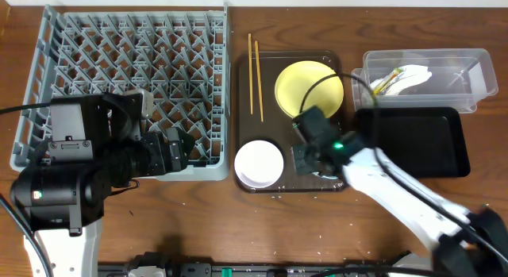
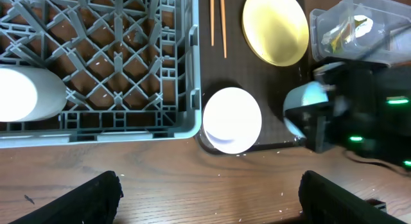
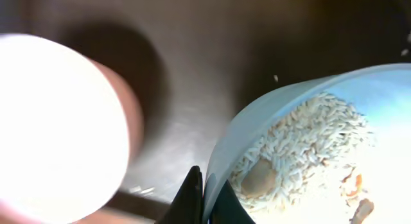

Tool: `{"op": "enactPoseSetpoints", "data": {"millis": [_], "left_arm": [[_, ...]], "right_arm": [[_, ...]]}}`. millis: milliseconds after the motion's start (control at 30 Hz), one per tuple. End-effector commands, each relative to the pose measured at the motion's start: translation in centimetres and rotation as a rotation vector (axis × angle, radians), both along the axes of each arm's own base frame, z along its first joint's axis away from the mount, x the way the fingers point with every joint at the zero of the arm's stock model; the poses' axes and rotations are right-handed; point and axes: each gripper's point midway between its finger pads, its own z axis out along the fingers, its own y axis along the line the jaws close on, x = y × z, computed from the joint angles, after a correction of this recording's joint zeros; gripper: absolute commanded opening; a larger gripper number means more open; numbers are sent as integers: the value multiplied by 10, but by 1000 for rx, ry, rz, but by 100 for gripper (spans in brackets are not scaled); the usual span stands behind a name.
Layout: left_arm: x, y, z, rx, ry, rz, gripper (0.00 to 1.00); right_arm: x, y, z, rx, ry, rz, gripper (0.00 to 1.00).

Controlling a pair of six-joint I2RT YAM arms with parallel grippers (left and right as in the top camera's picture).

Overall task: Sort waste into correct bins and load items into the dishwasher
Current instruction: 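Tilt the blue bowl over the black tray to pour out rice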

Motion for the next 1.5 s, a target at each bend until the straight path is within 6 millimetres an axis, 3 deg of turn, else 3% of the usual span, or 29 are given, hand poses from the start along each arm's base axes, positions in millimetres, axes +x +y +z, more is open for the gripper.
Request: {"op": "enactPoseSetpoints", "data": {"millis": [0,133,200,333,467,567,633,800,1233,1400,1467], "left_arm": [[-1,-2,0,3,-2,-20,89],[-1,-2,0,3,-2,-20,89],[-1,-2,0,3,-2,-20,89],[-1,-2,0,3,-2,-20,89],[-1,-2,0,3,-3,-20,89],[-1,-2,0,3,-3,-20,89],[-1,-2,0,3,-3,-20,89],[-1,-2,0,3,-2,-20,89],[0,-2,0,3,-6,-20,89],[0,-2,1,3,-10,-20,89],[0,-2,1,3,-10,-20,90]], "right_arm": [[4,2,53,236,-37,2,1],[13,-38,93,407,-82,-43,1],[17,-60,102,458,-97,-69,1],[23,-110,107,578,-107,-151,1],[28,-137,115,792,-145,-147,1],[37,-153,106,889,-145,-160,1],[42,-158,100,964,-136,-167,1],[49,-160,115,1219,-225,-61,1],[52,-191,75,1101,-137,-249,1],[56,-197,66,1055,-116,-290,1],[56,-193,79,1127,-131,-269,1]]}}
